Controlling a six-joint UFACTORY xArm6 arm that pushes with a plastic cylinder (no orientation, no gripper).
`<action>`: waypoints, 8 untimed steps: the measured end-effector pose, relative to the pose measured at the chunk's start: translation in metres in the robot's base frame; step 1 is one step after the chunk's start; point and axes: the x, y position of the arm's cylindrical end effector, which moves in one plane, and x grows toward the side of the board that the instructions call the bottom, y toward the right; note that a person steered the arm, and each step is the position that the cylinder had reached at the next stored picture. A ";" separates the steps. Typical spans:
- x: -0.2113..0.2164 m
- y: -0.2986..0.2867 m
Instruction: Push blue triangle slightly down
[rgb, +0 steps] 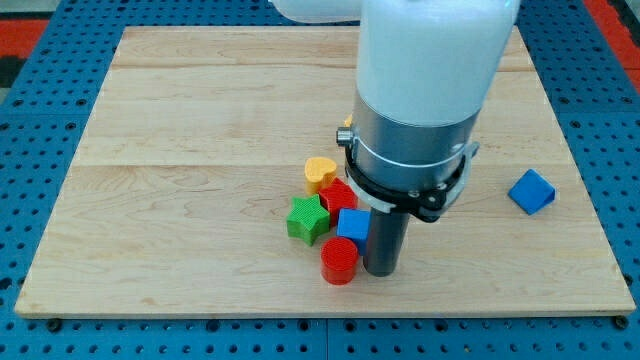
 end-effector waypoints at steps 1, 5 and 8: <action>-0.006 0.000; 0.018 0.084; 0.019 0.106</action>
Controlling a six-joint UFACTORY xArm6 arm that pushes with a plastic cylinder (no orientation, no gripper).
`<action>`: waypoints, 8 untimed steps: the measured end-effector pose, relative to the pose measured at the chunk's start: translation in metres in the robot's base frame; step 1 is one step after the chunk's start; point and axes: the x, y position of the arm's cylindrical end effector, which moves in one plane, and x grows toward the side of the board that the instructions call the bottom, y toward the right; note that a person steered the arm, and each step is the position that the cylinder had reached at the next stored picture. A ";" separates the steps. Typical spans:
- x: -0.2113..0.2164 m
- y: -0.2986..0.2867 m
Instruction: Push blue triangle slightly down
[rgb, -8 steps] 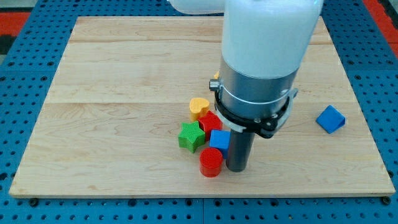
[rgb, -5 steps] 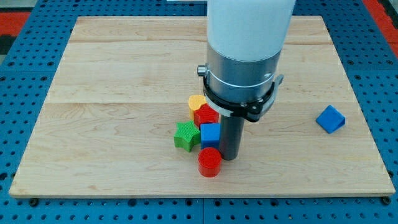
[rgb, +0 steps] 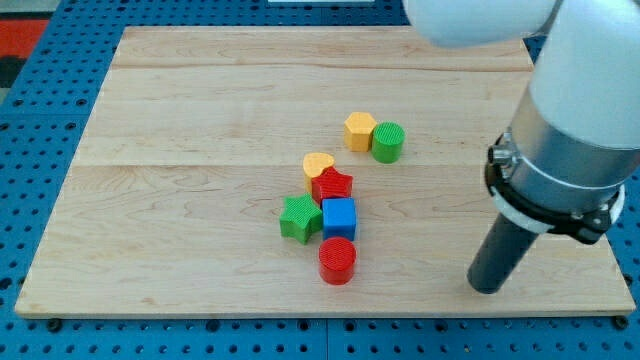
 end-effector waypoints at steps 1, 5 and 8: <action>-0.003 0.016; -0.014 0.096; -0.013 0.151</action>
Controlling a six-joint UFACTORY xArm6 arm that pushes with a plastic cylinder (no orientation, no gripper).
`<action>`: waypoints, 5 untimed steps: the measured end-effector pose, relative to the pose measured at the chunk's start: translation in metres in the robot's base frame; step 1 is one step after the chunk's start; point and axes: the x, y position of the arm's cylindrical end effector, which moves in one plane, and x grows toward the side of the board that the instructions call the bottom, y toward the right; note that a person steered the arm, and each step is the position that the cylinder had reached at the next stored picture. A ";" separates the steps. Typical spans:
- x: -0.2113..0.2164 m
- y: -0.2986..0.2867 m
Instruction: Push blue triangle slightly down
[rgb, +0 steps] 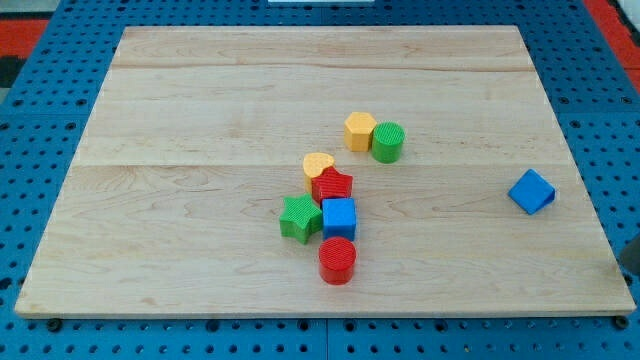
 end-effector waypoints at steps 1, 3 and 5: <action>-0.015 0.015; -0.098 -0.026; -0.090 -0.105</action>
